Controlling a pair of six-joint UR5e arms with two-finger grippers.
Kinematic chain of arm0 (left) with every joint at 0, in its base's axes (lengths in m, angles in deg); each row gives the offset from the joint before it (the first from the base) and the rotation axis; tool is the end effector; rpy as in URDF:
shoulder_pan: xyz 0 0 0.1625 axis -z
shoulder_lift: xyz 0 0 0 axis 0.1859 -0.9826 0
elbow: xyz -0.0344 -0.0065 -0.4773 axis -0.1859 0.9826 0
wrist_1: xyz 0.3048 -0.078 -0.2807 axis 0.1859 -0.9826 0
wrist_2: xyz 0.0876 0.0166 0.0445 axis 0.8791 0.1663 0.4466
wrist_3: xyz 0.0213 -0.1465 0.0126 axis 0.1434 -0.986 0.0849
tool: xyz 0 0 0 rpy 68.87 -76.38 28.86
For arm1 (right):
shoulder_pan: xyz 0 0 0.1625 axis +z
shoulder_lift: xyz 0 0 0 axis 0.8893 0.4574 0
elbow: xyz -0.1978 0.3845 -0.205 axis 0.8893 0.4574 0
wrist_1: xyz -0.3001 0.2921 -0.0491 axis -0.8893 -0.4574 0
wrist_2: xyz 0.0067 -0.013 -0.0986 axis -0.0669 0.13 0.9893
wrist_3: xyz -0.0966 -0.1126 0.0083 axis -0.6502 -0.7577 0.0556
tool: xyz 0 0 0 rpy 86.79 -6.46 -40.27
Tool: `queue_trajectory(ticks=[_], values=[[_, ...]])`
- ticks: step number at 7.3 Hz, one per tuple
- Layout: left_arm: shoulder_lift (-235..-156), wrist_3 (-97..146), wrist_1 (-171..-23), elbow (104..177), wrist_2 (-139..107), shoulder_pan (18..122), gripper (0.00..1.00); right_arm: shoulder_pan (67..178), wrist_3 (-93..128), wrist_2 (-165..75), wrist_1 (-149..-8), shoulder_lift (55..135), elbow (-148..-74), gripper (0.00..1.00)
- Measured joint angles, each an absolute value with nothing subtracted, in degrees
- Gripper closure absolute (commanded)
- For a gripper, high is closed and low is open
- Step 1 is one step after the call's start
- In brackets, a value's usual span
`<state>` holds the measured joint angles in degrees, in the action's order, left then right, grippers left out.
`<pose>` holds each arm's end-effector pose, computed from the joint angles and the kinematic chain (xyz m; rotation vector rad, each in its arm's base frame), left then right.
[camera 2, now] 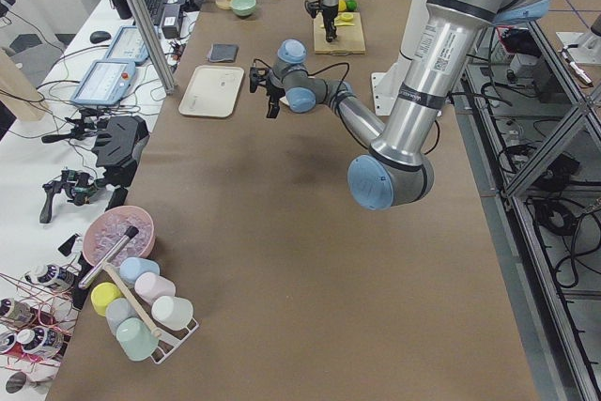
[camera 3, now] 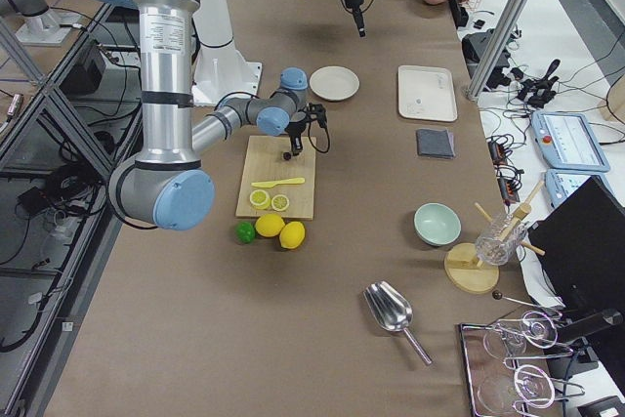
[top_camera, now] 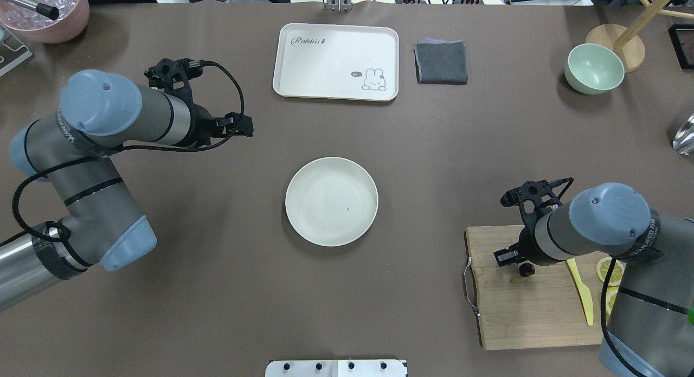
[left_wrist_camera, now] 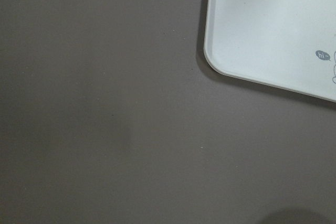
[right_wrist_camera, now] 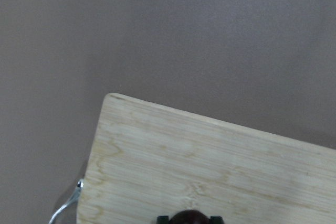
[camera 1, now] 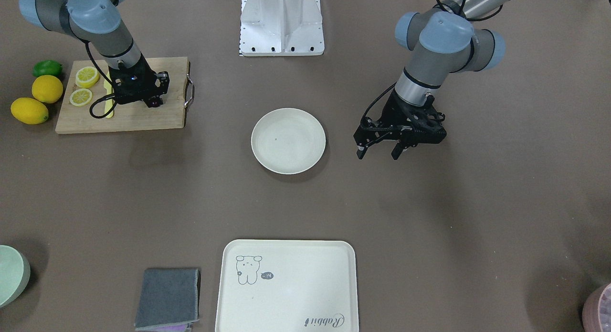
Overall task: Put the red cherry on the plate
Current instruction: 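Lower the right gripper and grasp the two dark red cherries, then carry the cherries with the right gripper over the white plate and lower them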
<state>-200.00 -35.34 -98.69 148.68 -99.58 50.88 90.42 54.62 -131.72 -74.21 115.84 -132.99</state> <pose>0.4773 -0.5269 0.3626 0.2819 1.0468 -0.2517 -0.4290 -0.3196 0.5164 0.1073 -0.7789 -0.2717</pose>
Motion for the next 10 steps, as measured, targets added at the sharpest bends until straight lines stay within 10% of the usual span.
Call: queue_trajectory(ticks=[5, 10], values=[[-200.21, -35.25, -98.69, 148.48, -97.83, 50.63, 0.02, 96.9, 54.44, -135.54, -75.88, 112.8, -136.78, 1.0], [-199.27, -29.74, -98.69, 148.0, -97.84, 51.74, 0.02, 93.79, 61.76, -130.96, -92.4, 85.47, -127.25, 1.0]])
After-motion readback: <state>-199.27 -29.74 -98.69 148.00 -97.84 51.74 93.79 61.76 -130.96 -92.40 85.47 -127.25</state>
